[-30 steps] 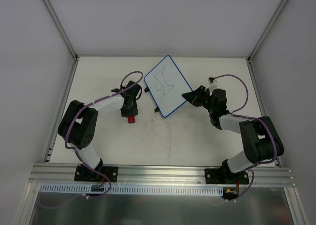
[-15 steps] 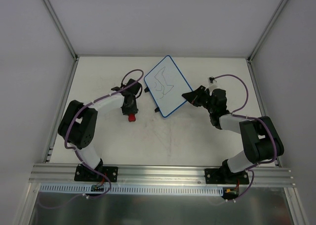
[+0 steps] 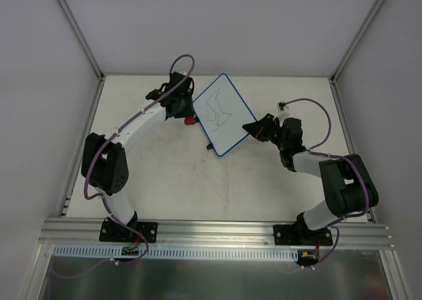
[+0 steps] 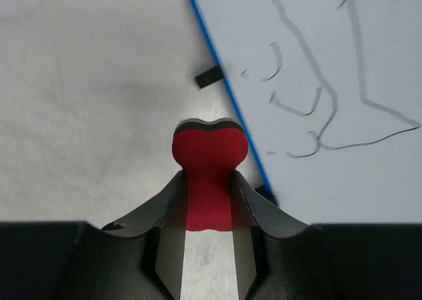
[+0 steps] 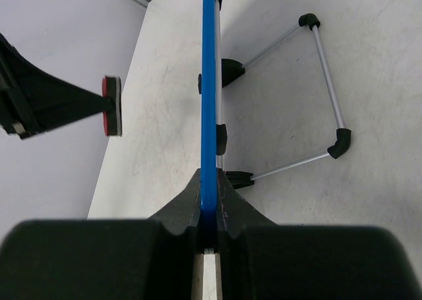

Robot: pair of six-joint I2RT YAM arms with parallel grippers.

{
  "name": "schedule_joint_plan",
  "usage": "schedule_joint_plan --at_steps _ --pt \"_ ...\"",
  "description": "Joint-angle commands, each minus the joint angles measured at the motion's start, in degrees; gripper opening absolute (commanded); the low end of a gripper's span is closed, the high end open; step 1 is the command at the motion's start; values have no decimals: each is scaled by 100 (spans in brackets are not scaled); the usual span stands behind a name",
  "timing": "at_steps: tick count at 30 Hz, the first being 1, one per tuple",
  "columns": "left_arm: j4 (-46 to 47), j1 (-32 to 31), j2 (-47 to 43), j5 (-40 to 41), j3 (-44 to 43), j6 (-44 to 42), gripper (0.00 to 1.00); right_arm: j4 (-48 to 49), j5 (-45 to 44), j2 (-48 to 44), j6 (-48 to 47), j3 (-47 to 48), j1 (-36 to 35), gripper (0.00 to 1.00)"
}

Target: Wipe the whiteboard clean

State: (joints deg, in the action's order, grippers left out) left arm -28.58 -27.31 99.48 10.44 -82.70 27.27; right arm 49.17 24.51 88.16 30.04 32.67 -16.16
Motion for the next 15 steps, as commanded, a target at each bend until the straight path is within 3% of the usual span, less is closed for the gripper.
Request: schedule_joint_plan --at_steps 1,9,15 --pt "-7 59 430 -472 -859 -143 0 -39 396 87 -104 205 -89 0" --pt "63 156 1924 -1849 -2943 191 0 -425 493 43 -358 398 -115 0" --pt "203 156 2857 -2327 -4429 323 0 -566 449 26 -499 460 -168 0"
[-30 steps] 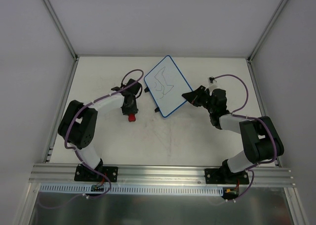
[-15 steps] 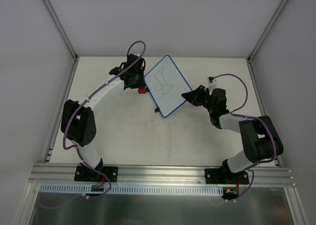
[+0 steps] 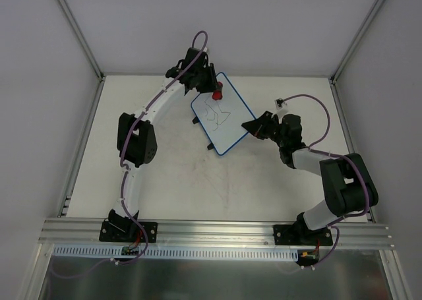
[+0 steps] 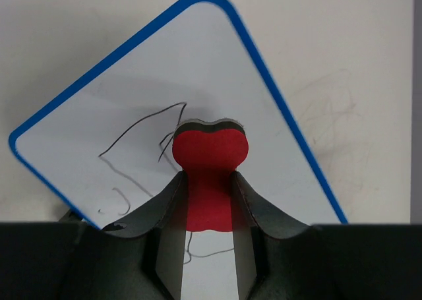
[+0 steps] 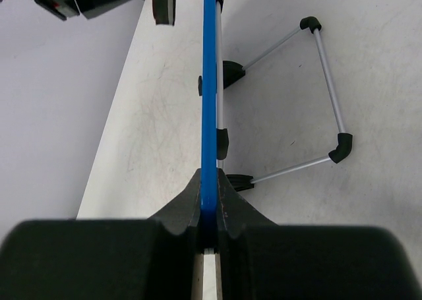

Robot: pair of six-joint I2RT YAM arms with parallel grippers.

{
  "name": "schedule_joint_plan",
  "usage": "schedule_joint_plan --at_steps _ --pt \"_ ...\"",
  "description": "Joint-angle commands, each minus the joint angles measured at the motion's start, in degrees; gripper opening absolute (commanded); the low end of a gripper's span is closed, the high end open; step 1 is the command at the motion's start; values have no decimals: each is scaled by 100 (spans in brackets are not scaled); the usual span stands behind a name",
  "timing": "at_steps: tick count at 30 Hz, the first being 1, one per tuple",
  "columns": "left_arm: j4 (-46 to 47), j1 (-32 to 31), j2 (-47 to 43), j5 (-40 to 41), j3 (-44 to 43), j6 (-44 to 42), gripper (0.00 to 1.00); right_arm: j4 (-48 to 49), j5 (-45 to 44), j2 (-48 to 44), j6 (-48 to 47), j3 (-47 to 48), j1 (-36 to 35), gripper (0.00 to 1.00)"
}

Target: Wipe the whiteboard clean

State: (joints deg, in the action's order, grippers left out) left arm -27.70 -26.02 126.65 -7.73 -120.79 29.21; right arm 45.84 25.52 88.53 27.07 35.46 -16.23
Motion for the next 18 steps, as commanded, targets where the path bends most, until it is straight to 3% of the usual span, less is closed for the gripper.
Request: schedule_joint_plan --at_steps 1,9,18 --pt "177 18 210 -554 -778 129 0 -243 349 -11 -228 180 -170 0" --pt "977 -61 299 -485 -393 -38 0 -331 305 -29 -290 215 -223 0" --pt "1092 27 475 -344 -270 76 0 -339 313 -47 -325 215 -249 0"
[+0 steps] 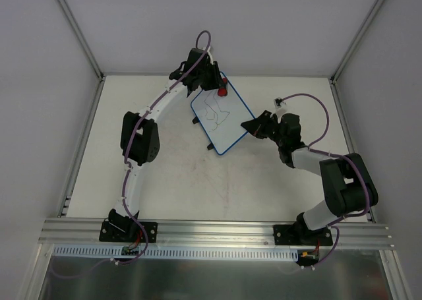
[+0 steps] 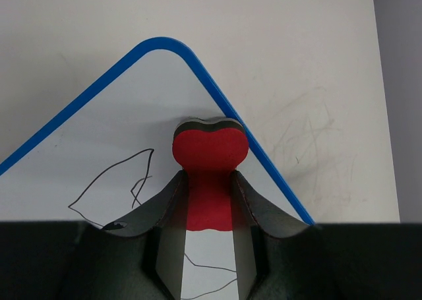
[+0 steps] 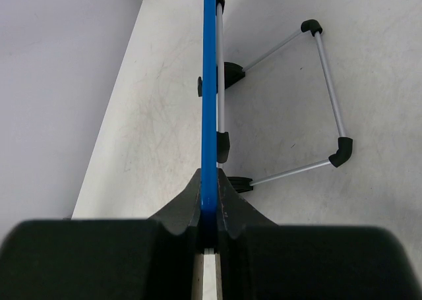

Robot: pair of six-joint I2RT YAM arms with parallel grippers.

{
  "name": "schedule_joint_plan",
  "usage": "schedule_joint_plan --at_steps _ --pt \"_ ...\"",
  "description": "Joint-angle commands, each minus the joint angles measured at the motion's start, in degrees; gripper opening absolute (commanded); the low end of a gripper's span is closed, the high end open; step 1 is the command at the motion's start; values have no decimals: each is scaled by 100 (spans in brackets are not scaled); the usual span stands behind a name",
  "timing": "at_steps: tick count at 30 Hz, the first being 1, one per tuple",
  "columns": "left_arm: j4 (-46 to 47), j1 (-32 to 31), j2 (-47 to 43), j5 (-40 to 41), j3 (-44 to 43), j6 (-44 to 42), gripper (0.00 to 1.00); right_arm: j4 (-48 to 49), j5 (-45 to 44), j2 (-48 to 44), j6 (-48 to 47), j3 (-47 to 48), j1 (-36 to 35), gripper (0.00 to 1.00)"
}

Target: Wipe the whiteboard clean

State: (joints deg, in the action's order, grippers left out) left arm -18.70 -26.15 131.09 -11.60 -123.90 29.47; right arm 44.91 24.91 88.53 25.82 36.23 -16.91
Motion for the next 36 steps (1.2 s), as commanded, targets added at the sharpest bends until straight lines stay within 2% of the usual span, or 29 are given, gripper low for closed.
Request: schedule_joint_plan --at_steps 1,8,17,20,26,36 --pt "200 49 48 52 102 76 0 -245 375 -55 -201 139 -181 0" --pt "200 277 242 -229 243 454 0 -245 392 -82 -200 130 -181 0" --pt "200 655 14 166 1033 744 0 -245 392 -90 -192 130 -173 0" --pt "200 760 83 18 1131 849 0 -245 375 -82 -192 130 -181 0" --pt "218 638 233 -317 824 744 0 -245 392 -73 -200 130 -190 0" --pt "358 -83 -4 -396 744 103 0 -245 410 -47 -201 157 -190 0"
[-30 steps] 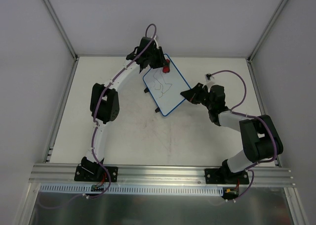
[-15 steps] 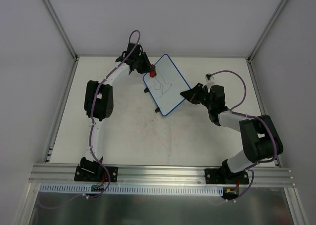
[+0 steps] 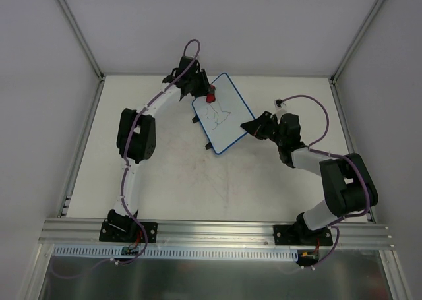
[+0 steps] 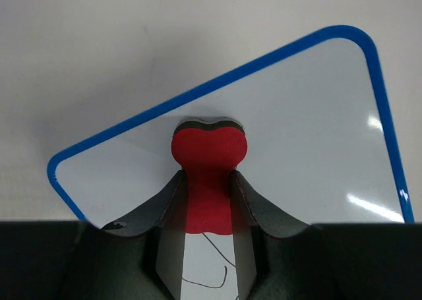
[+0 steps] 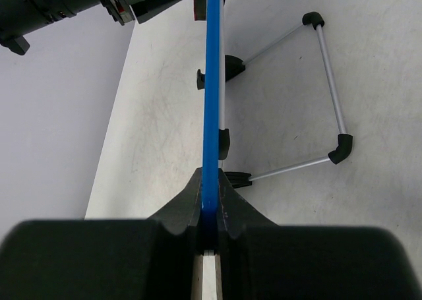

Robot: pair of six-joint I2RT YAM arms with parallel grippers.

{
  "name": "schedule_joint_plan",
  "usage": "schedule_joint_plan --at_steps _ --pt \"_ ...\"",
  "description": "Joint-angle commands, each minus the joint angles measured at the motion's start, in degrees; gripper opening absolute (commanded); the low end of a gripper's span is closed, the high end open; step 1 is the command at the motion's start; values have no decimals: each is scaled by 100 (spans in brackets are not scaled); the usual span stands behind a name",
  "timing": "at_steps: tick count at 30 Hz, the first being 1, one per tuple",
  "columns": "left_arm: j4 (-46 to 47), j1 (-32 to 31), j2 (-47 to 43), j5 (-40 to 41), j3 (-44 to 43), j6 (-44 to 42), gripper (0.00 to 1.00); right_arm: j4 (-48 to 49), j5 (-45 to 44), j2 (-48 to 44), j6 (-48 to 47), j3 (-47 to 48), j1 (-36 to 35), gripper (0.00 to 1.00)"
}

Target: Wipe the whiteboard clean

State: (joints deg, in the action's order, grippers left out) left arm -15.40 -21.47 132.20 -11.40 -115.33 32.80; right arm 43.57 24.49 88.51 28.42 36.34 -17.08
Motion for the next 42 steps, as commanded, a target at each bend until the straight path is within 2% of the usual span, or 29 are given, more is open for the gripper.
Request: schedule_joint_plan --at_steps 1,13,18,25,30,42 --pt "46 -664 -116 -433 -139 -334 0 -112 460 -36 -461 146 -173 0" --pt "169 -973 -414 -565 186 -617 0 -112 478 -35 -505 163 -190 0" --pt "213 -964 -616 -162 581 -625 0 -112 416 -97 -522 119 -190 0" --pt "221 -718 -669 33 1003 -152 0 -130 407 -141 -610 93 -190 0" --pt "274 -569 -819 76 1328 -124 0 -428 434 -220 -988 128 -129 0" --pt "292 -50 -924 102 2022 359 0 -411 943 -238 -1199 66 108 0"
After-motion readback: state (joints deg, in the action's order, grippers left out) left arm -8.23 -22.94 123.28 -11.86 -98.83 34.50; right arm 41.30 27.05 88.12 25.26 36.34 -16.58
